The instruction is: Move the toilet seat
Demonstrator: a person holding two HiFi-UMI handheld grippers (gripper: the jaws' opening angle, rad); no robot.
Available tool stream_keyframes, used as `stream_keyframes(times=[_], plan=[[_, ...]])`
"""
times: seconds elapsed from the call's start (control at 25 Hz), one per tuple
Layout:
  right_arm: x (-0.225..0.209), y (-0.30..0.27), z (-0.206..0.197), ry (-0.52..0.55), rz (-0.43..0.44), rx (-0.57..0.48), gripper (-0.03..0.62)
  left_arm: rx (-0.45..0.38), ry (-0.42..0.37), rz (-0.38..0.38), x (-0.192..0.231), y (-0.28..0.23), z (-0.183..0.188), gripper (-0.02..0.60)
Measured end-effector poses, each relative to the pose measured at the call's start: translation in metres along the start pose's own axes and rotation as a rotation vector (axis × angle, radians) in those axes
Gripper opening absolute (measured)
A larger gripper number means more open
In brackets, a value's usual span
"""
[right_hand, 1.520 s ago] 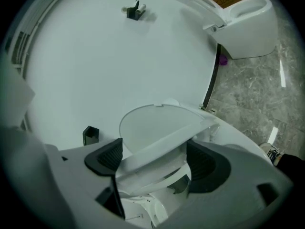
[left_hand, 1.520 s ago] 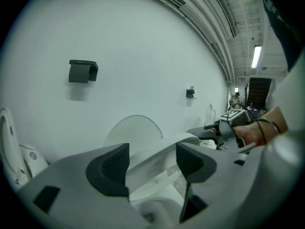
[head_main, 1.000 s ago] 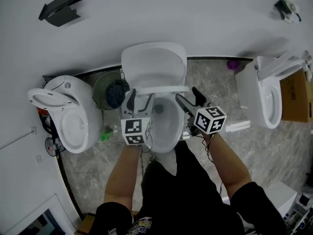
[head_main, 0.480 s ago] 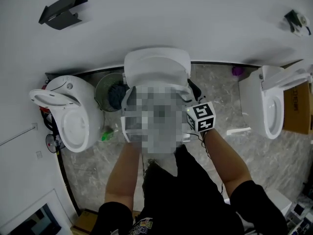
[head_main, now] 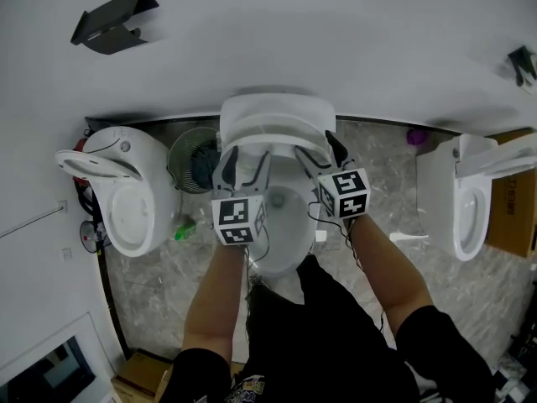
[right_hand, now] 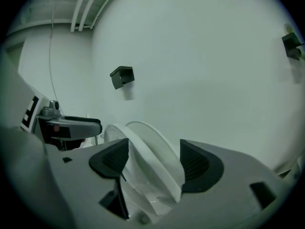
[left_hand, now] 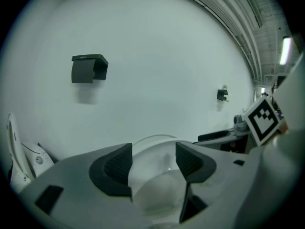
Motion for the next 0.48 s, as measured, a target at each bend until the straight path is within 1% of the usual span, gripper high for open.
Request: stream_keyframes(times=[0.24, 0.48], plan=[[-0.014, -0.021, 0.011, -0.009, 0.003, 0.007, 0.333, -0.009, 0.010, 0.007, -0.001, 0.008, 0.004, 0.276], [-0.010, -0.026, 0.015, -0.004, 0.021, 0.007, 0.331, -0.007, 0.023, 0.020, 0.001, 0.018, 0.002, 0.276]])
Point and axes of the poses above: the fingertips, and each gripper's own axes: y backward along the fingers, x to its left, z out of its top, the point moved 10 cm from there along y, backward along the fingers, and after that the axes turned 9 degrees about -y, right-handed, at the moved point
